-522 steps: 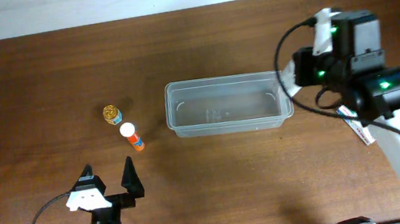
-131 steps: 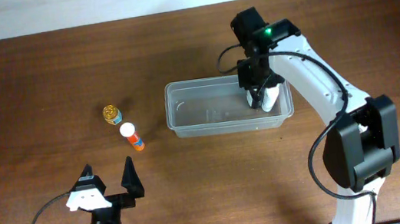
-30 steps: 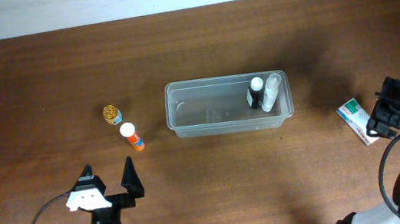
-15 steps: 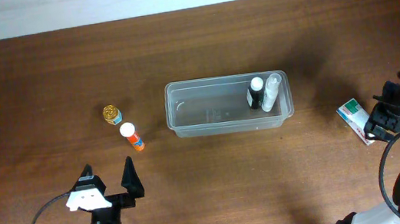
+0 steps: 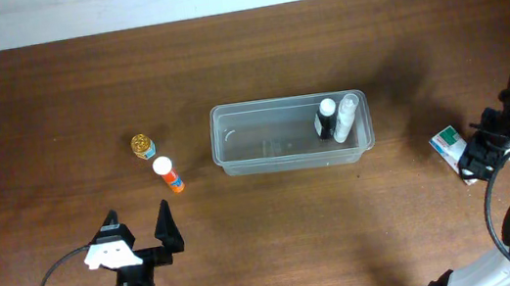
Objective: Pack container
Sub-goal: 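Close the right gripper on the white-and-green box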
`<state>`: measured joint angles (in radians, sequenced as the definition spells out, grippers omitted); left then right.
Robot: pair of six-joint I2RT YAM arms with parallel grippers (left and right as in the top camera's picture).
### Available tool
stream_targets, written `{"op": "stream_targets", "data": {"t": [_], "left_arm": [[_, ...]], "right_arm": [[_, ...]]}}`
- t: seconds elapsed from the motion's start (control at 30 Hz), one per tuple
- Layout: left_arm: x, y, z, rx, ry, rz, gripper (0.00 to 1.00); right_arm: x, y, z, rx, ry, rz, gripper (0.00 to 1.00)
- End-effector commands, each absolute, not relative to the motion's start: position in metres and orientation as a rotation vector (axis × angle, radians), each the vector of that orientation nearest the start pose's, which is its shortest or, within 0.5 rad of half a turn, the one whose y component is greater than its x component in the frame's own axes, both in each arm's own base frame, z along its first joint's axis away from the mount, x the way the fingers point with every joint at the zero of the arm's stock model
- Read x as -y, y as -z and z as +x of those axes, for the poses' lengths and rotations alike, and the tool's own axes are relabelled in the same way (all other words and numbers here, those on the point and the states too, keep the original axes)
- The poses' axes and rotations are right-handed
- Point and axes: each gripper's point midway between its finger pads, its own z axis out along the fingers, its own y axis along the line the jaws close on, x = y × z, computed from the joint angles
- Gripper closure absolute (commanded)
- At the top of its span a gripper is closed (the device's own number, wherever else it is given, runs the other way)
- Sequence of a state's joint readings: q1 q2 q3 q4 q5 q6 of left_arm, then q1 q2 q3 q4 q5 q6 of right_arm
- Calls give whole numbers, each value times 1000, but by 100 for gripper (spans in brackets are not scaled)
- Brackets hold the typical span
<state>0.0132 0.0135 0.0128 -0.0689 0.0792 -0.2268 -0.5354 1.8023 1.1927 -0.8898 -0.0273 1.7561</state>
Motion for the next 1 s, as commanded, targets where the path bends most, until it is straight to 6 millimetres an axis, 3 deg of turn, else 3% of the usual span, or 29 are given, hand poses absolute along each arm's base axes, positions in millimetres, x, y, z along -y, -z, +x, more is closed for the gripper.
{"op": "stream_targets", "data": {"t": [0.0, 0.23, 0.97], "left_arm": [[11, -159, 246, -1639, 222, -119, 1], [11, -159, 246, -1639, 222, -119, 0], [11, -159, 246, -1639, 222, -119, 1]], "right_arm": [[157, -30, 291, 1271, 74, -2913, 4], [146, -21, 293, 1216, 34, -2912, 6], [156, -8, 287, 1219, -80, -2937, 6]]}}
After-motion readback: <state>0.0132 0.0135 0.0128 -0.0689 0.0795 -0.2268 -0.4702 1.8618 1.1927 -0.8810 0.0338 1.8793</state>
